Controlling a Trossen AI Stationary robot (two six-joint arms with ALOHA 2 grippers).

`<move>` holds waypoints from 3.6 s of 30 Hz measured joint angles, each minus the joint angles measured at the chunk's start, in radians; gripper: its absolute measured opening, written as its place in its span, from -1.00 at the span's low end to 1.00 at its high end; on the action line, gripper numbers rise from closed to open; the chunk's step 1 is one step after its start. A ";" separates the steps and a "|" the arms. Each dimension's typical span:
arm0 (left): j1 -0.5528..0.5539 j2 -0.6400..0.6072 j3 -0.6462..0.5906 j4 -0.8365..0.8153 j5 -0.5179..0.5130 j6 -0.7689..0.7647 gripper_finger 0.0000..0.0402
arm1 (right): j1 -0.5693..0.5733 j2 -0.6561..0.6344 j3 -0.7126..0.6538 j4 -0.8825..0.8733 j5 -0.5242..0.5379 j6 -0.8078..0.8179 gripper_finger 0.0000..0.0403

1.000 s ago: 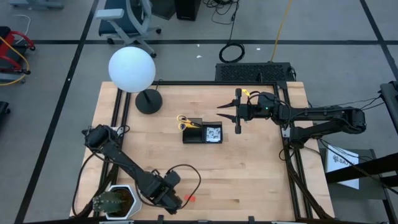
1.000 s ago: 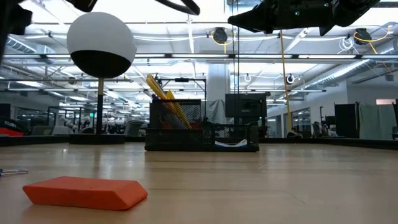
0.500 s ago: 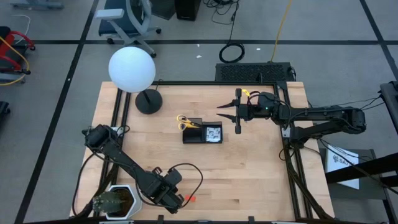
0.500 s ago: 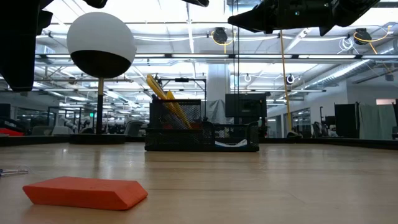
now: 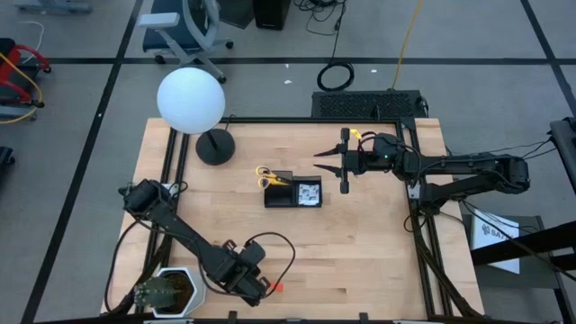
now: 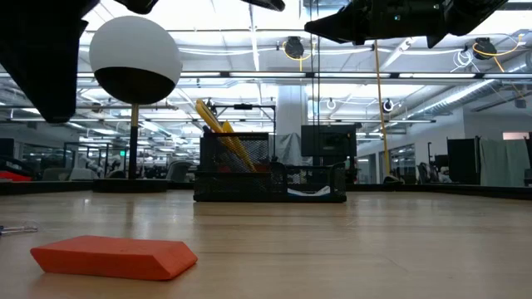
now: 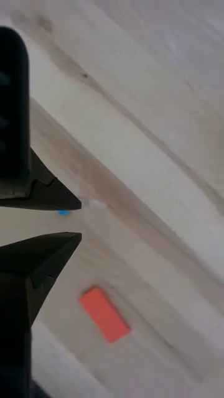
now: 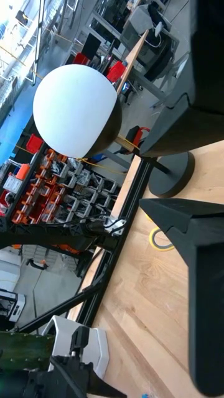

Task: Pick and place office supplies into organizer
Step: Put the blue binder clip into the desk organizer

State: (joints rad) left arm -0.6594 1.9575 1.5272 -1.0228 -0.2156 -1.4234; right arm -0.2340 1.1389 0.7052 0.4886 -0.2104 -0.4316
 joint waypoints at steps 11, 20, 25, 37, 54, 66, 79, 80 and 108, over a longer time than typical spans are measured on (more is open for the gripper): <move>-0.003 0.000 0.000 0.056 0.006 0.003 -0.64 | 0.000 0.000 0.000 0.000 0.000 0.000 -0.46; -0.004 0.000 0.000 0.054 0.033 0.000 -0.64 | 0.000 0.000 0.000 0.000 0.000 0.000 -0.46; -0.006 0.000 0.000 0.054 0.036 -0.001 -0.64 | 0.000 0.000 0.000 0.000 0.000 0.000 -0.46; -0.020 0.000 0.000 0.073 0.007 0.004 -0.64 | 0.000 0.000 0.000 0.000 0.000 0.000 -0.46; -0.043 0.000 0.000 0.087 0.003 0.014 -0.64 | 0.000 0.000 0.000 0.000 0.000 0.000 -0.46; -0.042 0.000 0.000 0.095 -0.004 0.008 -0.49 | 0.000 0.000 0.000 0.000 0.000 0.000 -0.46; -0.043 0.000 0.000 0.091 -0.021 0.000 -0.05 | 0.000 0.000 0.000 0.000 0.000 0.000 -0.46; -0.043 0.000 0.000 0.092 -0.022 0.000 0.00 | 0.000 0.000 0.000 0.000 0.000 0.000 -0.46; -0.008 0.007 0.000 0.123 0.124 0.099 0.23 | 0.000 0.000 0.000 0.000 0.000 0.000 -0.46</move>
State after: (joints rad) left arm -0.6673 1.9648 1.5276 -0.8996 -0.0912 -1.3242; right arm -0.2338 1.1389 0.7050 0.4885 -0.2103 -0.4316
